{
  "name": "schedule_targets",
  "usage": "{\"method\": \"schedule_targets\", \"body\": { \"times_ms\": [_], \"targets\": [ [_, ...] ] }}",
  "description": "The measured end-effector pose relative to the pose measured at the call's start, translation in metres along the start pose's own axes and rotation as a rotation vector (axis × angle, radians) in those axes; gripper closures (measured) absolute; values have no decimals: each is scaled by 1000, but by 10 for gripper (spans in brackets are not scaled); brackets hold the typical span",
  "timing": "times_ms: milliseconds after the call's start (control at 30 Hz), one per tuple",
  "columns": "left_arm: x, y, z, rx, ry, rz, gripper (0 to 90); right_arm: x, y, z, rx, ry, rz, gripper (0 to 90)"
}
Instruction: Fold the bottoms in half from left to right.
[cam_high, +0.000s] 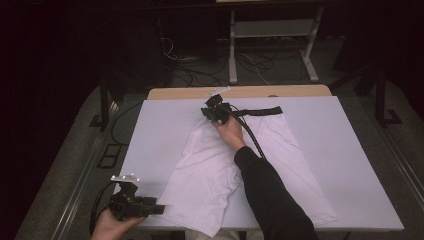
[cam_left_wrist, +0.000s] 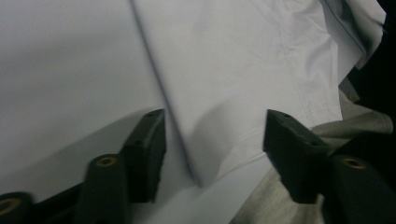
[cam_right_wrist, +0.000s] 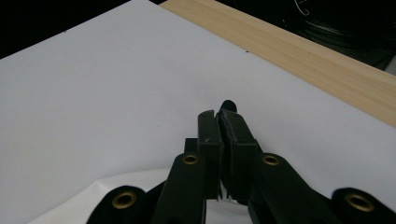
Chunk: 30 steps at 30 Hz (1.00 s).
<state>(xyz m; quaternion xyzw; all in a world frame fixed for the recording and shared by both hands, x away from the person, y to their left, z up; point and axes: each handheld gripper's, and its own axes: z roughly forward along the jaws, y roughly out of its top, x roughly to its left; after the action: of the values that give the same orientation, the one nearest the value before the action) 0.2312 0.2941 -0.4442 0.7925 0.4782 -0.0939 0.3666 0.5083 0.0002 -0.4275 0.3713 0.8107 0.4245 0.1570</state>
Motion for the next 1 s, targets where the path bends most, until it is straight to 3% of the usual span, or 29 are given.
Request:
{"method": "schedule_targets", "body": {
  "times_ms": [100, 133, 233, 267, 333, 367, 400, 433, 667, 767, 867, 1000],
  "targets": [
    [1, -2, -1, 4, 3, 1, 513, -1, -1, -1, -1, -2, 2, 854],
    [1, -2, -1, 11, 4, 3, 585, -1, -1, -1, -1, -1, 5, 855],
    [2, -2, 1, 30, -9, 3, 647, 0, 0, -1, -3, 0, 1, 855],
    [2, -3, 2, 39, -10, 24, 709, 0, 0, -2, -3, 0, 2, 854],
    [2, -3, 2, 36, -7, 29, 729, -1, 0, -2, -4, 1, 4, 854],
    [2, -3, 2, 40, -5, 29, 798, -1, 0, -3, -6, 3, 3, 855],
    [2, -4, 3, 43, -2, 35, 798, -1, 0, -3, -6, 3, 3, 855],
    [1, -5, 4, 48, 0, 41, 854, -2, -1, -3, -7, 12, 9, 855],
    [-8, -3, 0, 28, 6, 94, 871, -4, 0, -4, -8, 31, 20, 854],
    [-15, -1, -1, 16, -14, 133, 873, -4, 0, -5, -8, 32, 24, 854],
    [-27, 4, 0, 22, -25, 202, 873, -4, 1, -7, -12, 32, 23, 854],
    [-35, 7, 3, 13, -48, 228, 873, -5, 3, -10, -12, 30, 16, 854]
  ]
}}
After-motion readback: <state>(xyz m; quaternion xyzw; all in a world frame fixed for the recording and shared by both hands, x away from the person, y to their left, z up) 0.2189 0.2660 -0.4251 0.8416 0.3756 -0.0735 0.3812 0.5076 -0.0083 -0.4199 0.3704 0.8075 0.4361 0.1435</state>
